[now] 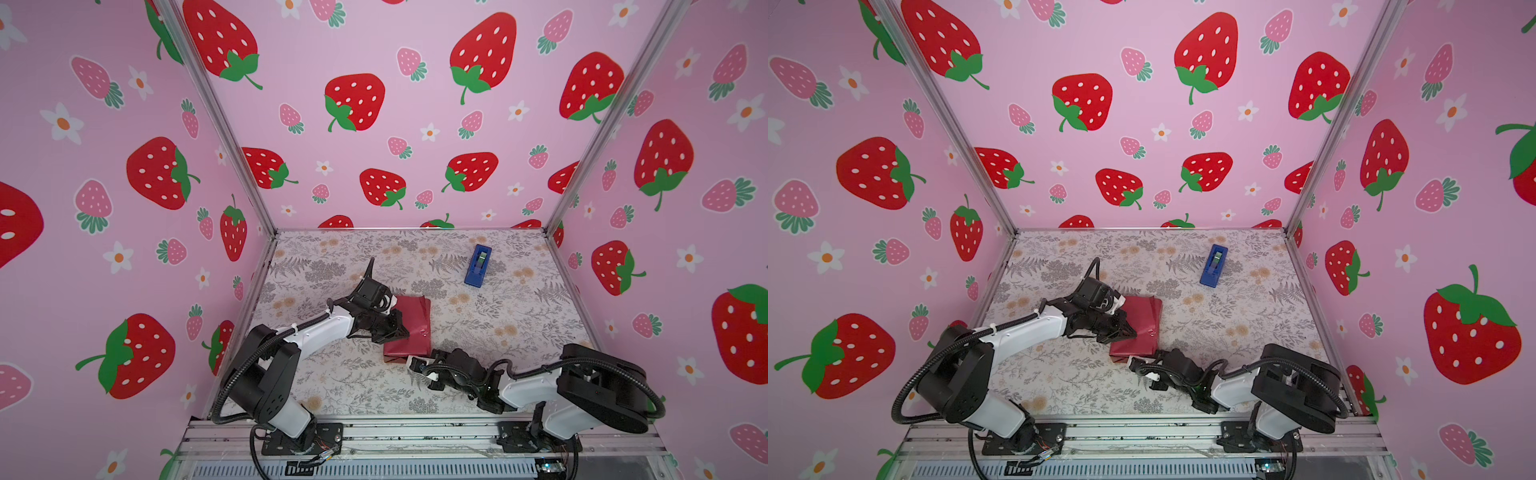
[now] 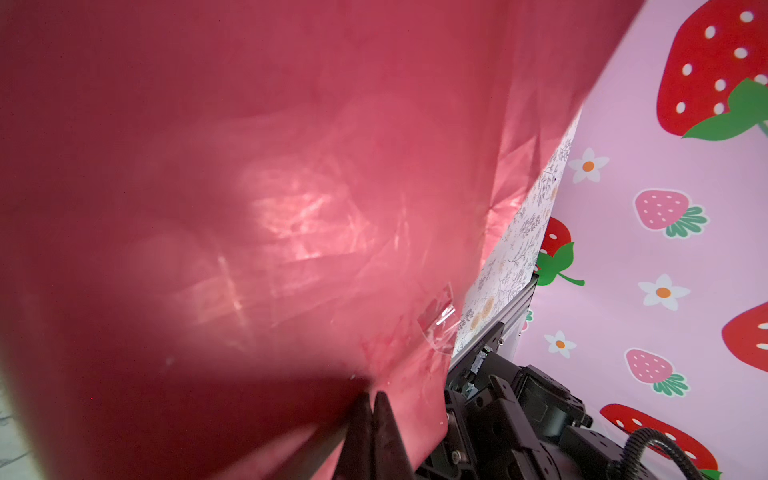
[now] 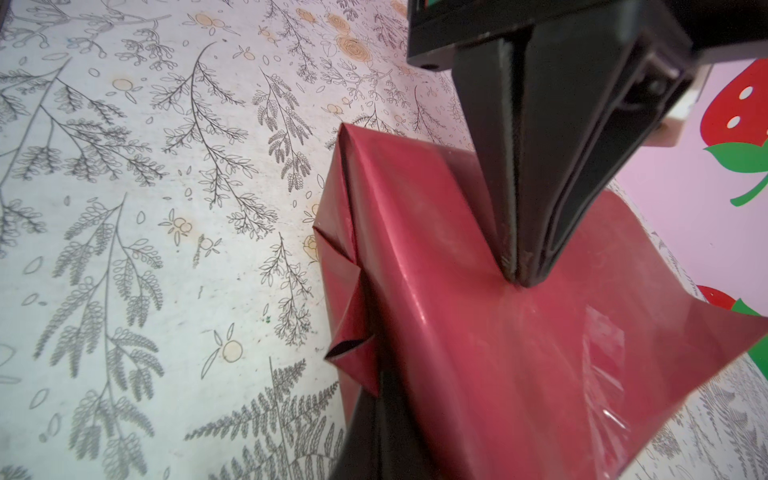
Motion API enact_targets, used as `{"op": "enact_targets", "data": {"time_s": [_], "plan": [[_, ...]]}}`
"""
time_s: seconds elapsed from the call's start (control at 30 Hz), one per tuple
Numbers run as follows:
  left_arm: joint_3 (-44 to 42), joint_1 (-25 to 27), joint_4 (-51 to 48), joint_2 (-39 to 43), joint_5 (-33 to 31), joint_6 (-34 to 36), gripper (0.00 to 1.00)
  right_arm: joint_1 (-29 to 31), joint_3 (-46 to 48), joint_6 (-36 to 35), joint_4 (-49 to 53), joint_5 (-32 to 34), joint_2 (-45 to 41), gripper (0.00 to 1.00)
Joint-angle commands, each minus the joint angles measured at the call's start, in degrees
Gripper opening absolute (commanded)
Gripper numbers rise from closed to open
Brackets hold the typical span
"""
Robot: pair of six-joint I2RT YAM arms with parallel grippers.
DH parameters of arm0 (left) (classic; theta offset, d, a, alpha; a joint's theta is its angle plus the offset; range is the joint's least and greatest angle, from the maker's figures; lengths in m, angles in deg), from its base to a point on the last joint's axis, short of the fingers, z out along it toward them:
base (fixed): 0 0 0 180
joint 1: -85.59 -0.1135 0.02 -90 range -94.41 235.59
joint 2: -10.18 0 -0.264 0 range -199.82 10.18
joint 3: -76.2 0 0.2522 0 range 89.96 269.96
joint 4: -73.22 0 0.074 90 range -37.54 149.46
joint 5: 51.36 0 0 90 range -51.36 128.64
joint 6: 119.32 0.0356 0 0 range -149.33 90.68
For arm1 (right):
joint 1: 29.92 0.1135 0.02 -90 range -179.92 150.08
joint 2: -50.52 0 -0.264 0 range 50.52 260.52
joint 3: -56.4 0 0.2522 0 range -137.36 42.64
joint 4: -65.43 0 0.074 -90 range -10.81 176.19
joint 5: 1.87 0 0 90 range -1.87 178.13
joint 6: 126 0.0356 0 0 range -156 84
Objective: Wrap the gift box in paper
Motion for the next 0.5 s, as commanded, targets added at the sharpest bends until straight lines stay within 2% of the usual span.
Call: {"op": "enact_targets", "data": {"time_s": [0.0,0.17,0.33,0.47], "plan": [[-0.66,0.37,-6.83,-2.17,-4.33,1.49,0.07,-1.01,-1.57,1.12,-0.76,0.16,-1.46,0.00],[1.23,0.42,-9.65,0.56,-7.06,3.92,0.07,-1.10,-1.69,1.54,0.35,-1.05,-1.41,0.00],[6.77,0.93,-18.03,6.05,-16.26,12.81,0.17,-1.23,-1.12,1.78,1.03,-2.55,-1.95,0.00],[8.08,0.93,-19.95,11.35,-20.45,18.81,0.26,-1.53,-0.39,2.11,1.29,-3.13,-2.64,0.00]]}}
